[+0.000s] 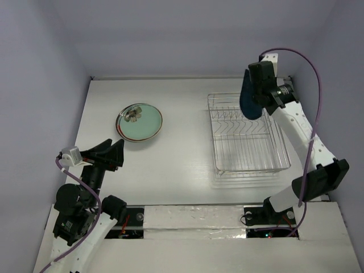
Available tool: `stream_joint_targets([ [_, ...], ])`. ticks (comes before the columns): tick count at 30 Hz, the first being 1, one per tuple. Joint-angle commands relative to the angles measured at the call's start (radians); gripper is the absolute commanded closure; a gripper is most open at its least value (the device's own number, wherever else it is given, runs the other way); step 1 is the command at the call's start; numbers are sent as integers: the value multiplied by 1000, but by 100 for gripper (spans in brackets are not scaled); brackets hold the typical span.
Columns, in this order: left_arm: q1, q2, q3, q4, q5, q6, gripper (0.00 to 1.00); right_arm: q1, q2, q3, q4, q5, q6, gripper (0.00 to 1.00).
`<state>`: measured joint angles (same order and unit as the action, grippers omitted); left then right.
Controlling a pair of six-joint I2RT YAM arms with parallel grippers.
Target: Unload the plates from the dish rack
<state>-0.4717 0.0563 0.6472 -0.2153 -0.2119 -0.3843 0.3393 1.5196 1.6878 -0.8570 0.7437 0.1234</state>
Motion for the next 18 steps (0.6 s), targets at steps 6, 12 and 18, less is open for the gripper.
stream_joint_targets([
  [6,-7,17,5,28,5,-5,18,248,-176,-173,191,-502,225,100],
  [12,-7,51,5,24,5,-10,1,372,-194,-433,446,-804,320,100],
  [18,-7,68,8,24,5,-11,1,472,-59,-560,610,-882,354,100],
])
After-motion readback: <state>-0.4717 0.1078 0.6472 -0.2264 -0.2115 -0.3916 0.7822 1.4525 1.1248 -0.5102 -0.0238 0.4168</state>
